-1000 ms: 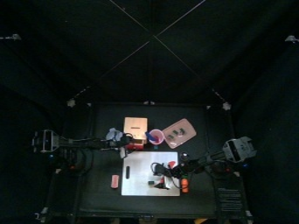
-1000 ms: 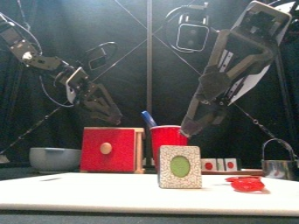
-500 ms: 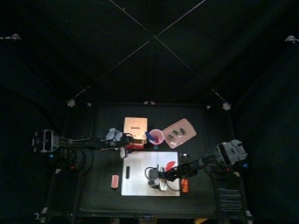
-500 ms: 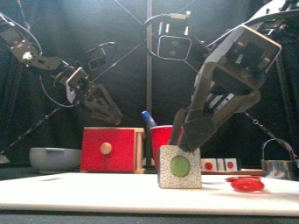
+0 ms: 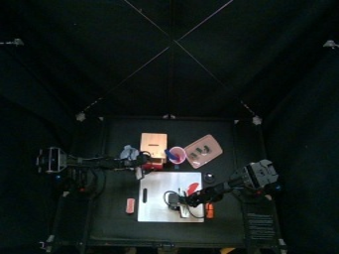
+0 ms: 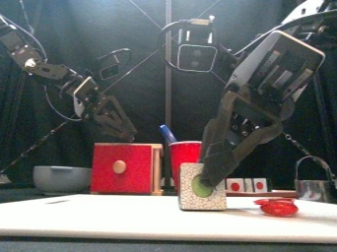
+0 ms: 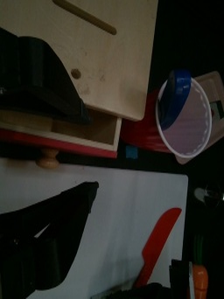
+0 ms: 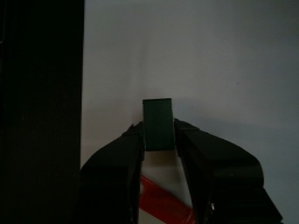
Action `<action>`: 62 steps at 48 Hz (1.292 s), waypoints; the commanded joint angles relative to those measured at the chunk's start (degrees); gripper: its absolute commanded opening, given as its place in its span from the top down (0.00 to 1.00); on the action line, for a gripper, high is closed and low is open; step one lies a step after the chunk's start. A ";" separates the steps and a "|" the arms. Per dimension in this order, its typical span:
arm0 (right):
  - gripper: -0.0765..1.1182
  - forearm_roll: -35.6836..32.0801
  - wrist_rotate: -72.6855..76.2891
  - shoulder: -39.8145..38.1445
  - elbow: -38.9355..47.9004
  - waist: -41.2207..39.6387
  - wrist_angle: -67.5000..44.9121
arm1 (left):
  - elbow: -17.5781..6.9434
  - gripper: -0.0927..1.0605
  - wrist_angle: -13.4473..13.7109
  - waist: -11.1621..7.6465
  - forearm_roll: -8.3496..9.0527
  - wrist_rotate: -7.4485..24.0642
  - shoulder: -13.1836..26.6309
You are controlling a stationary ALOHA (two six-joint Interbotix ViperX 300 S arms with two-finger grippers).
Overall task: Place sushi on board then cut the sushi with the knife then place the pieces on the plate
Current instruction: Place the 4 sushi pieces on the plate
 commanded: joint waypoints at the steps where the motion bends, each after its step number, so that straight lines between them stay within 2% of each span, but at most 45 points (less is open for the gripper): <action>1: 0.40 -0.88 0.00 -8.53 2.20 -2.37 5.19 | -0.44 0.14 -0.09 0.09 -0.09 0.00 -0.70; 12: 0.40 -0.79 -0.09 -23.03 11.95 -10.20 14.24 | 0.00 0.14 0.79 0.18 -0.09 -0.09 -0.88; 26: 0.40 -1.93 -0.26 -34.37 20.65 -28.56 18.72 | -1.14 0.14 0.79 -0.18 -0.09 -0.09 -1.58; 35: 0.40 -4.83 -0.35 -35.51 21.53 -37.62 18.28 | -3.08 0.14 0.79 -1.23 0.18 0.00 -2.29; 47: 0.40 -7.03 -0.26 -32.34 22.76 -48.34 17.75 | -2.46 0.14 0.79 -1.32 0.18 0.00 -2.29; 62: 0.40 -7.82 -0.26 -25.40 23.12 -54.49 13.01 | -2.46 0.14 0.79 -1.58 0.35 0.09 -2.29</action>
